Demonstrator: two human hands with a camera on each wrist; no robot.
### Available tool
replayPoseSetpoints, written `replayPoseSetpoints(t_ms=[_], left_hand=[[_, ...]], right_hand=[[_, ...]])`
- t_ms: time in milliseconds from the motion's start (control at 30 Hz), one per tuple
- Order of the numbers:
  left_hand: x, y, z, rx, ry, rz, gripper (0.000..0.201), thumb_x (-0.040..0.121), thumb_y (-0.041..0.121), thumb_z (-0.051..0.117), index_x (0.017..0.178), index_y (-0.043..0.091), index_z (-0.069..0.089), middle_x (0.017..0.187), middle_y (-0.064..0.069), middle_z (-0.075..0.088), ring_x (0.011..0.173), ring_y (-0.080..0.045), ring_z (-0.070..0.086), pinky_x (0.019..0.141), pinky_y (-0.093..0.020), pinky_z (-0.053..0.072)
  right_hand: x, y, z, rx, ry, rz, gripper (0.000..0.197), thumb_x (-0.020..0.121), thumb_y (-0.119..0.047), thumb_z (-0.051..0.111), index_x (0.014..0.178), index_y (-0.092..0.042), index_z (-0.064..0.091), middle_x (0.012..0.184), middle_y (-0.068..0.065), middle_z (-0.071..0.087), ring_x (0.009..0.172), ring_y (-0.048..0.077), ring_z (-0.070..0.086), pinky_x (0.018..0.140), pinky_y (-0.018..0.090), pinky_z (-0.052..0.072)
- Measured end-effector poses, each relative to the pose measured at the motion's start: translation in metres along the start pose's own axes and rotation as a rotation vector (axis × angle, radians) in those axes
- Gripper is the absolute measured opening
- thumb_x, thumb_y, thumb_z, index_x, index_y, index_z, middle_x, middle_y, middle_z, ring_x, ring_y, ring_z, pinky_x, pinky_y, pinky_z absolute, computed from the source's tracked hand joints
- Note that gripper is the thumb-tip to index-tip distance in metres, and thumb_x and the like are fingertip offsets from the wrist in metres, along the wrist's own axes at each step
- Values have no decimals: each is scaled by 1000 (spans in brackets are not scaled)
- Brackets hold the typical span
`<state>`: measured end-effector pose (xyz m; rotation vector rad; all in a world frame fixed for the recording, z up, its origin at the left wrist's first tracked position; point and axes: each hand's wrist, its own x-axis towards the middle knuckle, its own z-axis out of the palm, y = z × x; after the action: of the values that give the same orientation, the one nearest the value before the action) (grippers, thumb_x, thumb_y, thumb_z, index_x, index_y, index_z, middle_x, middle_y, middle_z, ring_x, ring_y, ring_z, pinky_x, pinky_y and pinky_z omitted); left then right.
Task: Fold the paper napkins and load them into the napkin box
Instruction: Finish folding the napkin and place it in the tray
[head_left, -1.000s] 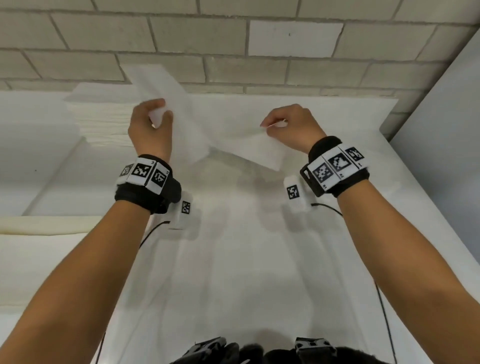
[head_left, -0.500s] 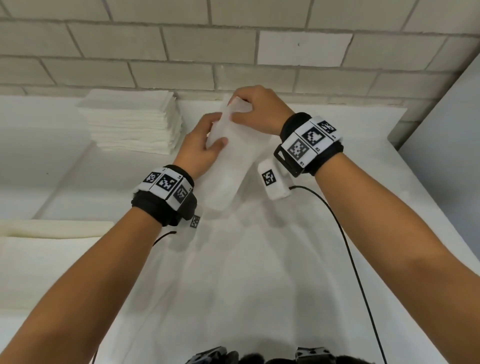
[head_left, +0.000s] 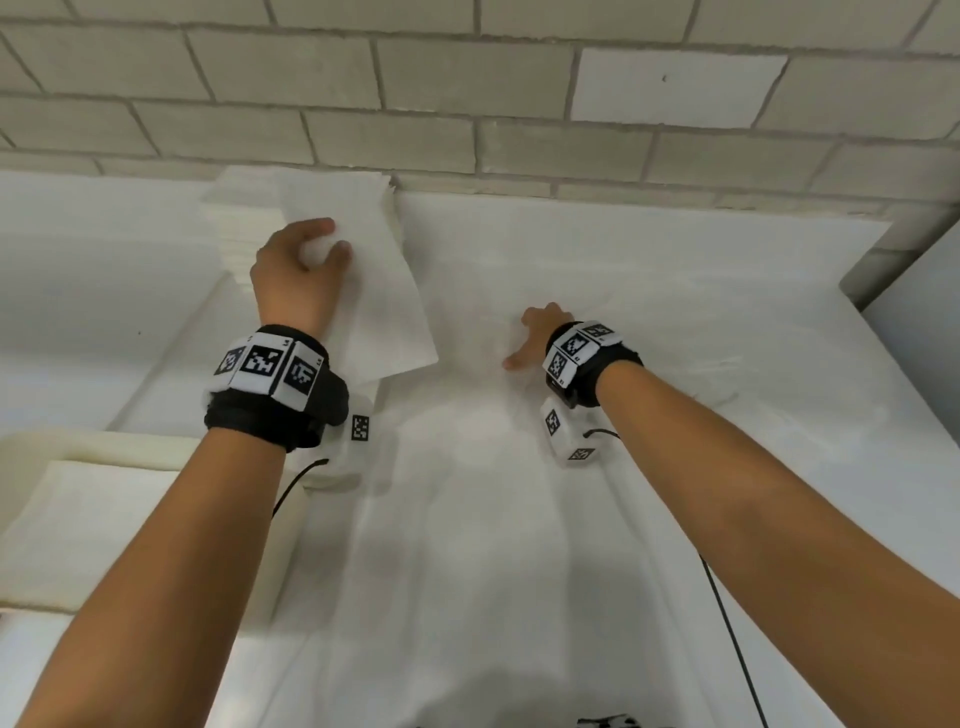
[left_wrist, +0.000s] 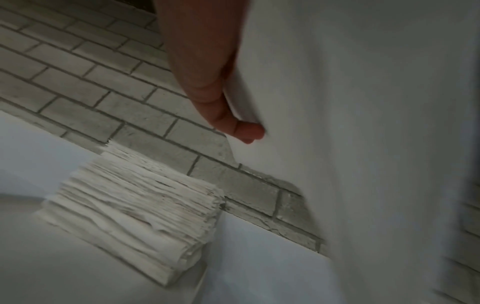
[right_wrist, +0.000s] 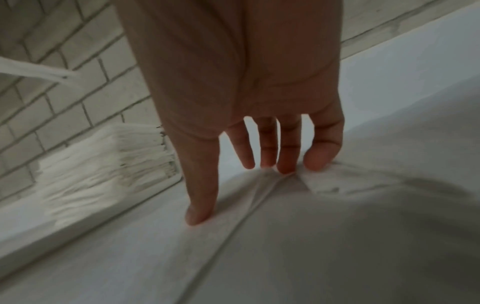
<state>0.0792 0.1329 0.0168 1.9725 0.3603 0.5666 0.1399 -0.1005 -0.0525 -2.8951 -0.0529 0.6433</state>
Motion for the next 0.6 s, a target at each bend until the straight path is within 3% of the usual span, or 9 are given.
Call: replayPoseSetpoints(t_ms=[100,200,367,433,500,533,600], left_hand=[[2,-2,0,47,-37,-4,34,84,25,66,118,22,61,128,0,57,118,-20,52,103,-33,40],[4,-5,3,109,-103,0,36,86,22,64,121,22,59,132,-1,53,124,-19,46,107,-32,36],[3,-5,15,184,-201,5,37,89,17,60,125,19,57,137,-3,49,129,-19,42,107,-25,32],[0,-5,21,214,-277,-1,34,90,15,58,124,19,58,137,-4,49,129,-20,42,106,-24,32],[-4,-5,26,227,-338,-13,32,92,14,56,123,18,60,137,-3,50,127,-20,44,102,-21,33],[-6,-4,28,234,-359,-15,31,92,14,55,122,17,61,136,-2,51,126,-20,45,100,-20,33],[-10,-3,31,240,-393,-12,29,93,17,54,121,16,62,135,-2,53,125,-20,47,98,-19,33]], right_hand=[[8,3,-3,118,-51,21,83,73,-41,76,138,-10,35,141,9,43,128,30,43,104,40,37],[9,10,-5,174,-86,54,84,72,-32,78,140,-9,34,141,8,44,127,31,44,102,39,38],[8,19,-8,261,-39,72,80,71,-20,80,137,-5,36,131,13,52,119,32,51,95,38,45],[6,26,-12,385,-54,48,69,74,-20,77,133,-4,44,123,12,58,107,26,58,79,27,50],[-3,34,-14,535,-24,-13,49,82,-19,71,126,-7,53,106,8,61,86,15,59,56,16,43],[-8,38,-15,593,10,-40,41,83,-19,69,121,-7,57,100,7,61,84,13,58,54,15,40],[-18,44,-20,682,50,-106,30,83,-19,69,110,-7,64,93,5,62,85,13,58,61,18,41]])
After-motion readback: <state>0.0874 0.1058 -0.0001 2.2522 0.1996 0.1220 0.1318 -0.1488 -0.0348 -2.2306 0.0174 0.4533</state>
